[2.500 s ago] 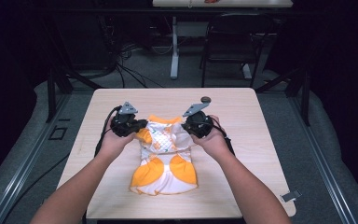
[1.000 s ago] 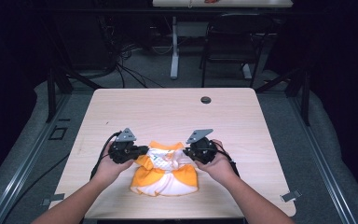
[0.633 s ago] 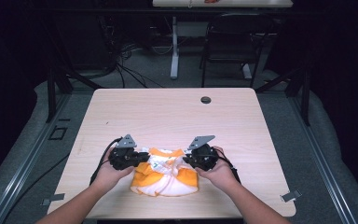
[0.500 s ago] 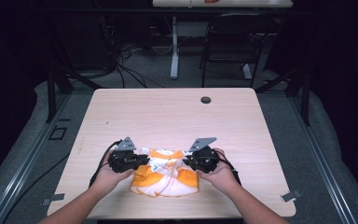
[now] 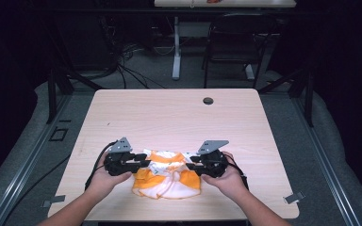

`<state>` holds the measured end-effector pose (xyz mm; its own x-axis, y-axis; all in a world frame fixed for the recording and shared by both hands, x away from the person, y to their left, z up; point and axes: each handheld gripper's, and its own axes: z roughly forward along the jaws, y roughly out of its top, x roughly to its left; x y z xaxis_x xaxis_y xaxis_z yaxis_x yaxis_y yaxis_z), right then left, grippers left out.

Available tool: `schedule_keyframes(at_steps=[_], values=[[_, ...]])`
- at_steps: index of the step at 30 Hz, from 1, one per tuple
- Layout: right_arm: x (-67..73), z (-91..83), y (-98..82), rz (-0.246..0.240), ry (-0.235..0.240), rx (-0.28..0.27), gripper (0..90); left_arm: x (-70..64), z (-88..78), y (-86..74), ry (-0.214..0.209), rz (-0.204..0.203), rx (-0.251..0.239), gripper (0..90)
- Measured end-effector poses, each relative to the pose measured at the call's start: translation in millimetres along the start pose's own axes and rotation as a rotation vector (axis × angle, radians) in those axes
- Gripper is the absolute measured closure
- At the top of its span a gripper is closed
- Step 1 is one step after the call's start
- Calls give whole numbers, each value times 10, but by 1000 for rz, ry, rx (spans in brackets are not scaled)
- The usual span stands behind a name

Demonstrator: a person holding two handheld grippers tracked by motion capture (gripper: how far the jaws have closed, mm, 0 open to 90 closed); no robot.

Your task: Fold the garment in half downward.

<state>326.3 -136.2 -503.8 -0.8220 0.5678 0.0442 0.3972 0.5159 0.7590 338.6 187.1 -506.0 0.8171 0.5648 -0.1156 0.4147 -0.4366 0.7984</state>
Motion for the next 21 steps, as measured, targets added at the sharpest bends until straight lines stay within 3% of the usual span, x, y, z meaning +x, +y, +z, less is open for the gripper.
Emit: schedule_keyframes(at_steps=[2, 7, 11, 16, 21], values=[[-17, -28, 25, 8, -10, -12, 711, 25, -19, 40, 15, 3, 1, 739], [-110, 25, 75, 16, -51, 8, 856, 143, 83, 50, 43, -45, 39, 881], [-209, 183, 80, 47, -72, 40, 889, 193, 223, 7, 53, -53, 82, 897], [-244, 316, 65, 68, -46, 77, 893, 171, 301, -55, 38, -58, 99, 900], [-151, 314, 33, 62, -5, 72, 894, 75, 245, -76, 6, -44, 90, 900]])
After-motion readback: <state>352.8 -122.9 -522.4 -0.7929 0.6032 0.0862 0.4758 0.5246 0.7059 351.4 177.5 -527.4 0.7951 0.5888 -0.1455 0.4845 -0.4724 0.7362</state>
